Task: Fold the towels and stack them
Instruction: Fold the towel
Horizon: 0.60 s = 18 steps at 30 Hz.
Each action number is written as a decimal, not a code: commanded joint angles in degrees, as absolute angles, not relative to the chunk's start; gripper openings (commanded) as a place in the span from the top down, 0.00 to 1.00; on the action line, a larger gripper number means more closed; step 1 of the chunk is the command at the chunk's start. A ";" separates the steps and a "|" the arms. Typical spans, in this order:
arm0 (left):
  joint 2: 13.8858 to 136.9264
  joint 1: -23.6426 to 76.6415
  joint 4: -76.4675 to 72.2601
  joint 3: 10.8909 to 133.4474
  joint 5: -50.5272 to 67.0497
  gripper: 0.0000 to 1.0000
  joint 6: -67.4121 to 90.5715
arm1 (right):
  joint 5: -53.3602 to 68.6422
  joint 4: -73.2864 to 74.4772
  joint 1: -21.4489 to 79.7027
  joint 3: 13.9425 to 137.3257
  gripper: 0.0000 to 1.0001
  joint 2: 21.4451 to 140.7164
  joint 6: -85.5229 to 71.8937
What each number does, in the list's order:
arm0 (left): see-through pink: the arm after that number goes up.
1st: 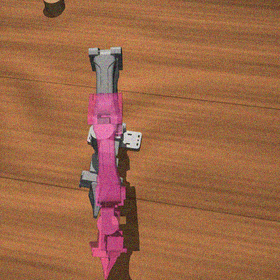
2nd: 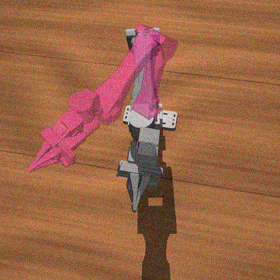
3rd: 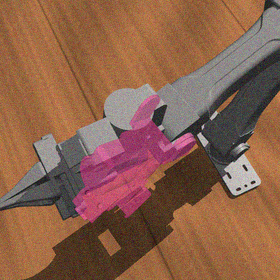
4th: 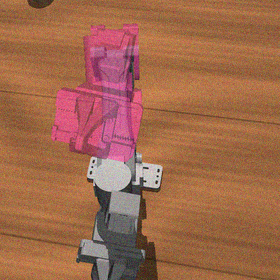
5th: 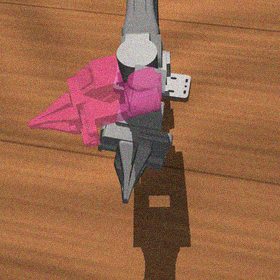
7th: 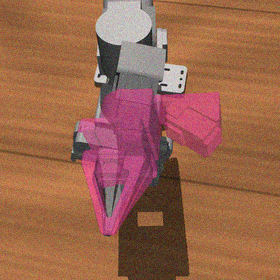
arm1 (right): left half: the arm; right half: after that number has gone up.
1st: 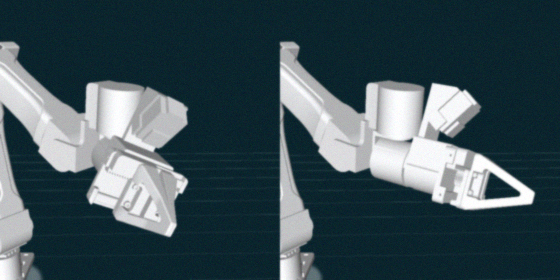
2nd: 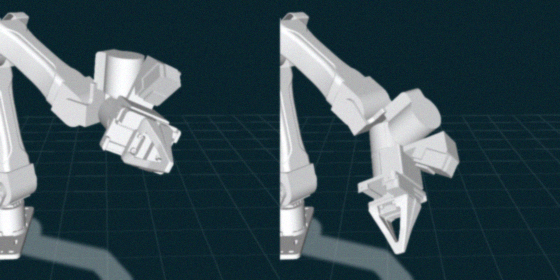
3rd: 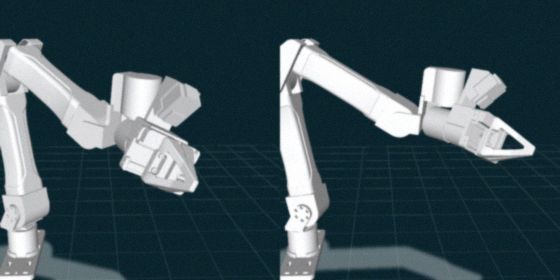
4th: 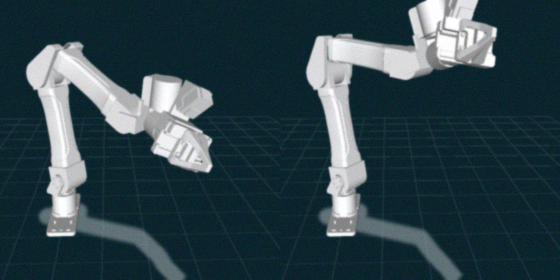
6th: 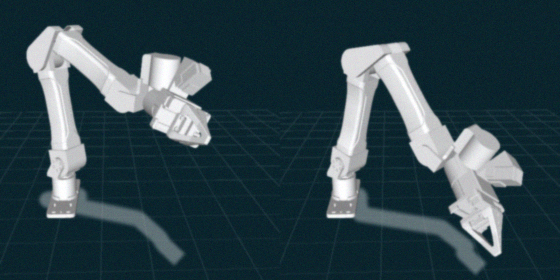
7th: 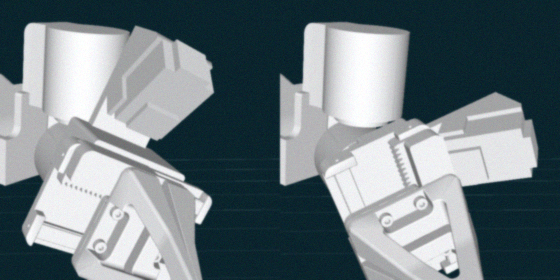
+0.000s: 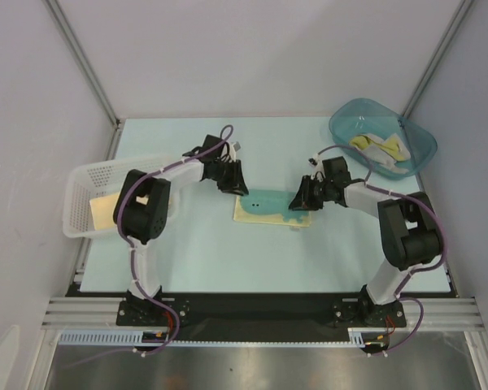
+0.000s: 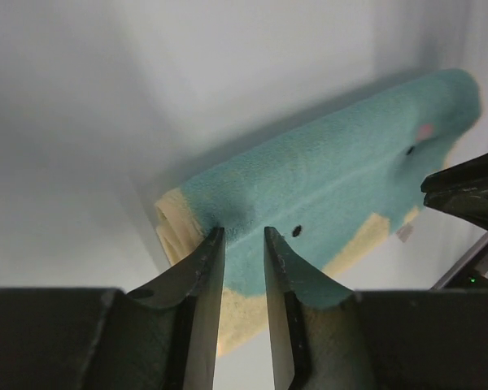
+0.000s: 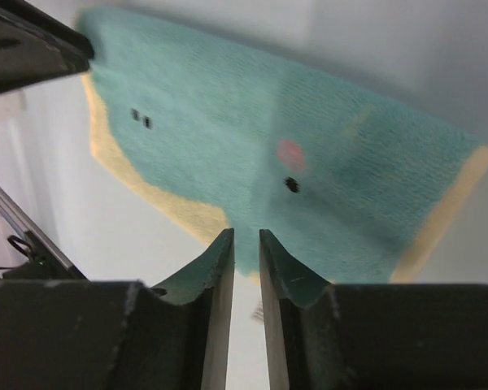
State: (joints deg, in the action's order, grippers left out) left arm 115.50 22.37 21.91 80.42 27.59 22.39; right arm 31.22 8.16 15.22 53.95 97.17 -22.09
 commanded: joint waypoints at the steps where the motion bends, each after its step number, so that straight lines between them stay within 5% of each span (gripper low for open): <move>1: 116.45 22.15 18.90 82.62 26.81 0.70 20.13 | 33.49 5.54 13.72 51.42 0.78 100.45 -18.63; 9: 119.36 22.06 23.82 88.33 21.19 0.68 16.79 | 32.87 7.38 13.27 50.71 0.78 98.09 -15.56; 18: 110.93 22.15 27.24 87.02 17.50 0.51 15.82 | 35.32 10.82 13.71 56.07 0.77 95.19 -16.87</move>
State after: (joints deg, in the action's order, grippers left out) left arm 117.67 22.35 26.26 86.46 19.86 17.50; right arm 33.56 10.50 13.41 52.95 98.06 -16.69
